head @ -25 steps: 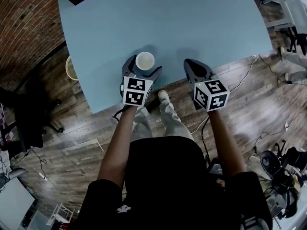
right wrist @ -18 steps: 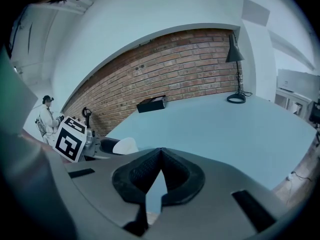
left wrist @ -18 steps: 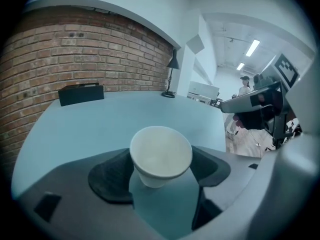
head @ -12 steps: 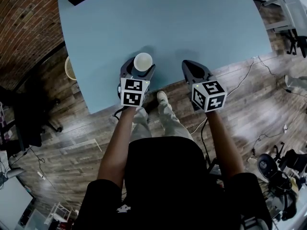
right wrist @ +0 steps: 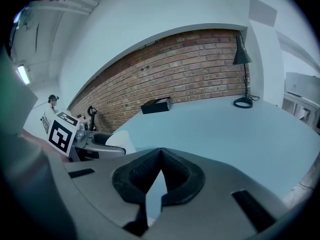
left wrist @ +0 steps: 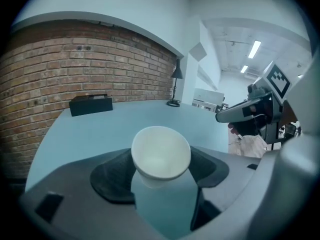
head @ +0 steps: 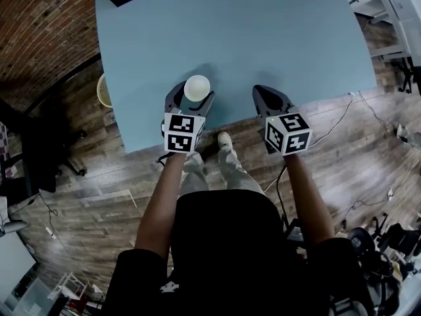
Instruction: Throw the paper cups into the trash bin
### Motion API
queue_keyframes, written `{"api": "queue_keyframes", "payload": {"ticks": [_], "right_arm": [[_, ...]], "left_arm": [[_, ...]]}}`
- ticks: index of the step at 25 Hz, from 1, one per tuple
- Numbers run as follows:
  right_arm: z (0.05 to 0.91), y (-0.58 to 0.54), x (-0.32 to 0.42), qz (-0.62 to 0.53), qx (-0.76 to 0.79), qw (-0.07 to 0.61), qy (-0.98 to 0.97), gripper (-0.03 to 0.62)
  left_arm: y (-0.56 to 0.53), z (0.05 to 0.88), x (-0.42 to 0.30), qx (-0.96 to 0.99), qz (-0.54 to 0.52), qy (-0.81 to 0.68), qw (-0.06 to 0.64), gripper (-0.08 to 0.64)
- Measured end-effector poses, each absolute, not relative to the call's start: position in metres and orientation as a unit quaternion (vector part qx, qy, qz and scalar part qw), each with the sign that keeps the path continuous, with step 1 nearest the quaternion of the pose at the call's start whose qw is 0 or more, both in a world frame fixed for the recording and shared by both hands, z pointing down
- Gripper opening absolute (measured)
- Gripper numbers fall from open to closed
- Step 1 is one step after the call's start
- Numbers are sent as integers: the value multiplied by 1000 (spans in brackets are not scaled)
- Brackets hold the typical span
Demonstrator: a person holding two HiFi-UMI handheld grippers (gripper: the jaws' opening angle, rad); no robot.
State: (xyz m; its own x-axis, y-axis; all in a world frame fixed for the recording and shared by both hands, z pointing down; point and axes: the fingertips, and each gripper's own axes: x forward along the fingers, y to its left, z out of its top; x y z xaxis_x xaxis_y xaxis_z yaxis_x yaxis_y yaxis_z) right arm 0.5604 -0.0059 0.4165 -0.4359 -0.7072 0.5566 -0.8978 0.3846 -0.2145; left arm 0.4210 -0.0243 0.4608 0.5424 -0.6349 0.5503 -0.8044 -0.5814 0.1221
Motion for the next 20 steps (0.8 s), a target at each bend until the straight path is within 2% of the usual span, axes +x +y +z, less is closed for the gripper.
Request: {"api": "queue_keyframes", "payload": {"ticks": [20], "right_arm": [[366, -30, 494, 188, 385, 161, -889, -5]], "left_arm": [[-6, 383, 368, 821, 179, -522, 147, 330]]}}
